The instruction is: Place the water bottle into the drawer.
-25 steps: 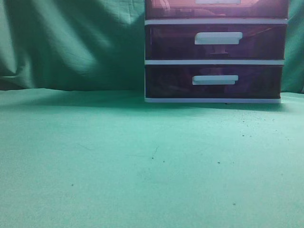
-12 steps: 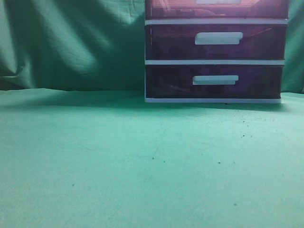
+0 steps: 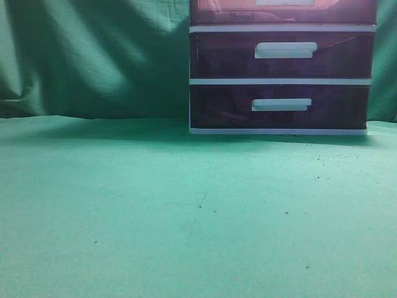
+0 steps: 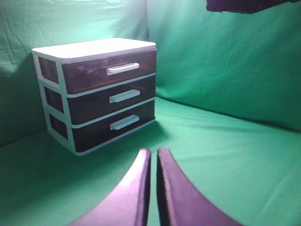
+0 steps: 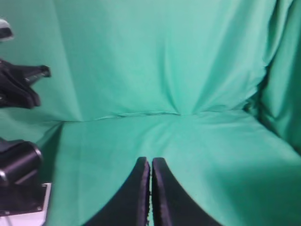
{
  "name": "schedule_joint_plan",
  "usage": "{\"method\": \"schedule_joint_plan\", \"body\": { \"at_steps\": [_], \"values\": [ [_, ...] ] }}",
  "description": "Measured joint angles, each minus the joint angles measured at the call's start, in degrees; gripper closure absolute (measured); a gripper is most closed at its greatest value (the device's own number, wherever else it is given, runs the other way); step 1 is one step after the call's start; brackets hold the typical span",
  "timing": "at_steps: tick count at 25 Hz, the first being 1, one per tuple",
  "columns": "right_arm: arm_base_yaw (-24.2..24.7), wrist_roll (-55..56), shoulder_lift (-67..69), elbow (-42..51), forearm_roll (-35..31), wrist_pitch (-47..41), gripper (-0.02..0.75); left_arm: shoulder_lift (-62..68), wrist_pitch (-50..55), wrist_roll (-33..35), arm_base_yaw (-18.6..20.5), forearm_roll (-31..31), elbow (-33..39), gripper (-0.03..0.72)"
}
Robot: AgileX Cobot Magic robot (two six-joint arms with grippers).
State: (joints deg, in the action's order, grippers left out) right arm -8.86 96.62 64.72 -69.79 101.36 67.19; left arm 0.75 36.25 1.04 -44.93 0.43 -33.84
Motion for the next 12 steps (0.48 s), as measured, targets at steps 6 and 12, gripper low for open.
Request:
{"method": "schedule_joint_plan", "body": {
  "at_steps": [6, 12],
  "values": [
    [0.0, 5.5, -0.2, 0.0, 0.0, 3.5, 0.738, -1.8, -0.7, -4.7, 0.0, -0.5, 7.6, 0.688],
    [0.0, 9.1, -0.2, 0.0, 0.0, 3.6, 0.738, -1.8, -7.7, -5.7, 0.0, 4.4, 18.0, 0.688]
  ]
}}
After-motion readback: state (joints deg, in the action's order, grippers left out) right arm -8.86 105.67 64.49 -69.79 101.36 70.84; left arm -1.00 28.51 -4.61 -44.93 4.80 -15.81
